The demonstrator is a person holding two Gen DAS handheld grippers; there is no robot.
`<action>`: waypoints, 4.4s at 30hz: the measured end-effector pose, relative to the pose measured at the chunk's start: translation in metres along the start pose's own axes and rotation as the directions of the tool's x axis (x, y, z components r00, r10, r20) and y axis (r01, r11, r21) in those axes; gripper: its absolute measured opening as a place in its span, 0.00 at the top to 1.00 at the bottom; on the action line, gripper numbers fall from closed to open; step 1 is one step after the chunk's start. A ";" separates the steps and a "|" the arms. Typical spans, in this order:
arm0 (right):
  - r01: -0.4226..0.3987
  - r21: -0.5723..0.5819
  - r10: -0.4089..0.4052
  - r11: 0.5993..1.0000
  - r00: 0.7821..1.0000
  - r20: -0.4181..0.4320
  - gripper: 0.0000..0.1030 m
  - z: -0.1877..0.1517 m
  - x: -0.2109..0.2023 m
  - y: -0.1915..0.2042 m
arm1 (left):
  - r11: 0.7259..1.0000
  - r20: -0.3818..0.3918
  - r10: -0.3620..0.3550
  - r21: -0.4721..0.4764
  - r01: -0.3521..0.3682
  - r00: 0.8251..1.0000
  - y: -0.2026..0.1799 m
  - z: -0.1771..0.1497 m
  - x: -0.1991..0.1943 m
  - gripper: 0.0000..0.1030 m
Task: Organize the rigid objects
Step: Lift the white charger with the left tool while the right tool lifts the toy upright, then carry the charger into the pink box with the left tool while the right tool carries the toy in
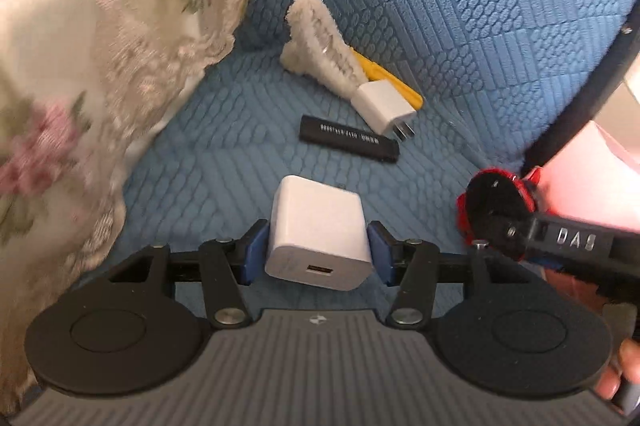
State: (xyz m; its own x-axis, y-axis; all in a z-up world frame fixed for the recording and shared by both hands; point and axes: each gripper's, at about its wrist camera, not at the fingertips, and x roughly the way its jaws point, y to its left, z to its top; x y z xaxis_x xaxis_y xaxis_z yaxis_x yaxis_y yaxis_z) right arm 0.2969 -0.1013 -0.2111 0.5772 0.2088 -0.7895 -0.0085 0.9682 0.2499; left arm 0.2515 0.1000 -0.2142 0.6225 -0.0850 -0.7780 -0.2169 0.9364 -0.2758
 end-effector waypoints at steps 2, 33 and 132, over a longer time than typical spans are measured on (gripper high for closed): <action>-0.008 -0.006 0.008 1.000 1.000 -0.008 0.40 -0.011 -0.009 0.000 | 1.000 0.016 -0.002 -0.021 0.002 1.000 0.001 -0.007 -0.014 0.43; -0.154 -0.034 0.152 0.987 0.987 -0.051 0.34 -0.090 -0.097 -0.018 | 0.998 -0.032 -0.057 -0.035 0.056 0.998 -0.005 -0.071 -0.048 0.42; -0.055 -0.187 0.078 0.981 0.990 0.114 0.45 -0.014 -0.205 -0.037 | 0.986 0.119 -0.134 0.120 0.120 0.984 -0.114 -0.017 -0.192 0.44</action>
State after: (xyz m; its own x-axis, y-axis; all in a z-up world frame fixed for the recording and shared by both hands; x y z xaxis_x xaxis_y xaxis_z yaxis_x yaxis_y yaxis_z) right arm 0.1677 -0.1782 -0.0664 0.6645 0.2662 -0.6983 -0.1928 0.9638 0.1839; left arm 0.1438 0.0034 -0.0428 0.7312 -0.1687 -0.6610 -0.0491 0.9534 -0.2976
